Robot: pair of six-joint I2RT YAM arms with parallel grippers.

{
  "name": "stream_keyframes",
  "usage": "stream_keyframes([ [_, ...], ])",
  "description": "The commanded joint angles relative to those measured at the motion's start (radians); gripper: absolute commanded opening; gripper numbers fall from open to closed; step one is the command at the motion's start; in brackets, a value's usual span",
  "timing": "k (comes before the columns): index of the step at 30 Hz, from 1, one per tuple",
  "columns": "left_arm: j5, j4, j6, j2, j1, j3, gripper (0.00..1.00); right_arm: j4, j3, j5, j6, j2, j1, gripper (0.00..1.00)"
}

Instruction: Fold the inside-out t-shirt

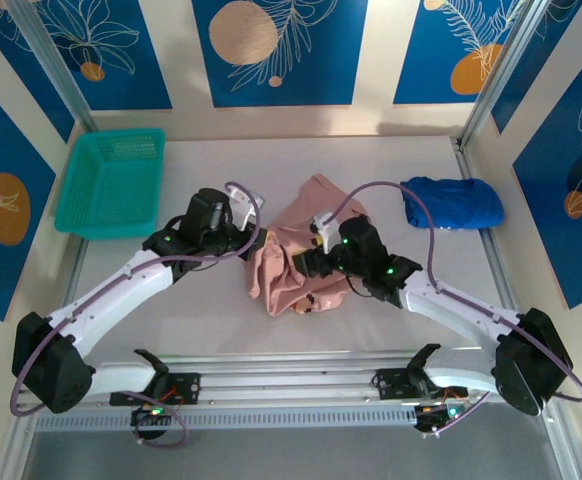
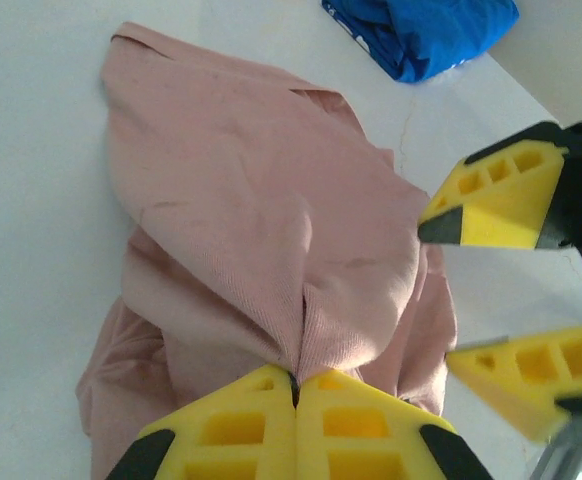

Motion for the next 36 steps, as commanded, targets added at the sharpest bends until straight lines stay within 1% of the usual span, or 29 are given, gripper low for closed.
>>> stream_keyframes([
  [1,0.032,-0.011,-0.003,-0.010,0.015,0.032,0.00,0.073,-0.017,0.126,-0.041,0.038,0.061,0.64],
  [2,0.032,-0.011,-0.004,-0.009,0.014,0.032,0.00,0.082,-0.018,0.159,-0.035,0.049,0.077,0.62],
  [4,0.033,-0.014,-0.008,-0.003,0.015,0.039,0.00,0.091,-0.022,0.291,-0.019,0.072,0.125,0.55],
  [6,0.033,-0.019,-0.009,-0.001,0.014,0.047,0.00,0.100,-0.040,0.354,-0.001,0.072,0.162,0.50],
  [10,0.025,-0.016,-0.011,0.001,0.016,0.049,0.00,0.108,-0.085,0.393,0.058,0.060,0.207,0.44],
  [15,0.033,-0.013,-0.013,0.015,0.017,0.055,0.00,0.148,-0.125,0.522,0.101,0.071,0.282,0.37],
  [17,0.034,-0.014,-0.012,0.018,0.017,0.056,0.00,0.166,-0.137,0.546,0.106,0.071,0.294,0.35],
  [19,0.033,-0.013,-0.013,0.018,0.017,0.055,0.00,0.179,-0.144,0.568,0.106,0.074,0.307,0.35],
  [21,0.031,-0.014,-0.012,0.020,0.018,0.055,0.00,0.189,-0.149,0.553,0.106,0.087,0.307,0.35],
  [25,0.041,-0.010,-0.014,0.018,0.019,0.054,0.00,0.218,-0.147,0.502,0.147,0.149,0.249,0.36],
  [27,0.043,-0.010,-0.013,0.018,0.019,0.054,0.00,0.274,-0.138,0.474,0.124,0.194,0.219,0.39],
  [32,0.039,-0.019,-0.011,0.013,0.019,0.052,0.00,0.384,-0.065,0.460,0.048,0.335,0.164,0.53],
  [34,0.037,-0.024,-0.011,0.012,0.019,0.051,0.00,0.407,-0.039,0.457,0.031,0.372,0.147,0.55],
  [36,0.035,-0.027,-0.009,0.008,0.019,0.048,0.00,0.419,-0.014,0.465,0.026,0.405,0.132,0.55],
])
